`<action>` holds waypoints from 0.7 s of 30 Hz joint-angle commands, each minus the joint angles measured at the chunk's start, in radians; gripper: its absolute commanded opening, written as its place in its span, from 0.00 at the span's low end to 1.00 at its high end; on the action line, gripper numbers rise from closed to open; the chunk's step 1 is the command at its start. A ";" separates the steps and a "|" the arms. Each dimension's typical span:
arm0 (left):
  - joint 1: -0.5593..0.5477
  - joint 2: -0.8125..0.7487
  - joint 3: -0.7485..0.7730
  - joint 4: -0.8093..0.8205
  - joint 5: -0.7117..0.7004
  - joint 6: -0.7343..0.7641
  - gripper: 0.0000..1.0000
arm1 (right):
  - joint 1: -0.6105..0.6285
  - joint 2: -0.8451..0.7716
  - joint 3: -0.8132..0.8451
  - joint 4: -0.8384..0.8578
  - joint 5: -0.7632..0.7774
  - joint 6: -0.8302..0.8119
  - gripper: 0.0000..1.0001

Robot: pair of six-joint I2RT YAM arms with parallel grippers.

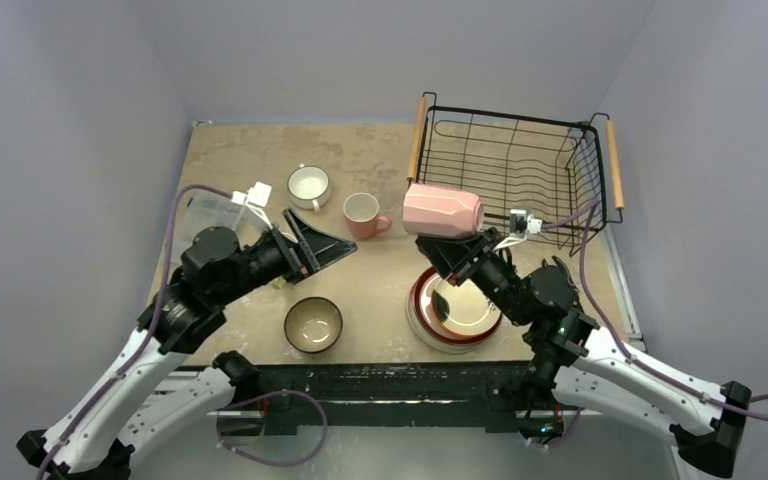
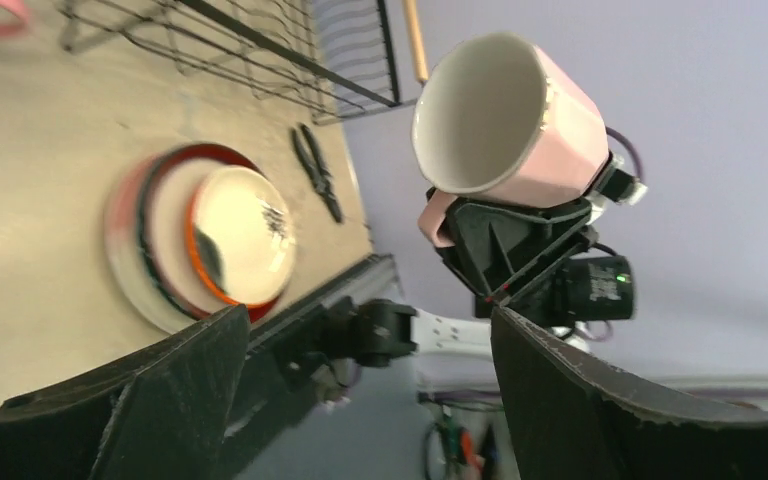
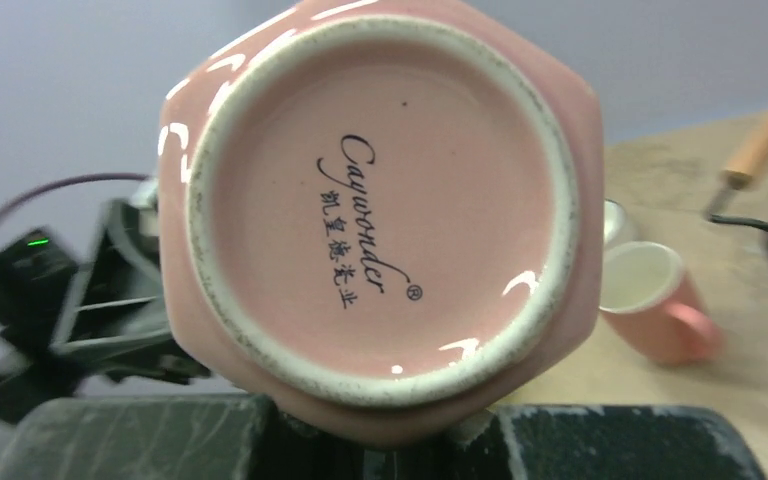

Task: Load the mixed dishes into the dish rack
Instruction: Turn the cup upside down in the dish rack.

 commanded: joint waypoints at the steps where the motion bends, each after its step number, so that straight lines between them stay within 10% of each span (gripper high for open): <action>1: 0.001 -0.014 0.209 -0.395 -0.290 0.384 0.92 | 0.002 -0.042 0.183 -0.427 0.308 -0.043 0.00; 6: 0.001 0.067 0.416 -0.525 -0.527 0.661 0.94 | 0.002 -0.023 0.296 -0.679 0.487 -0.109 0.00; 21: 0.000 0.318 0.485 -0.126 -0.755 1.226 0.98 | -0.080 0.333 0.657 -0.878 0.728 -0.271 0.00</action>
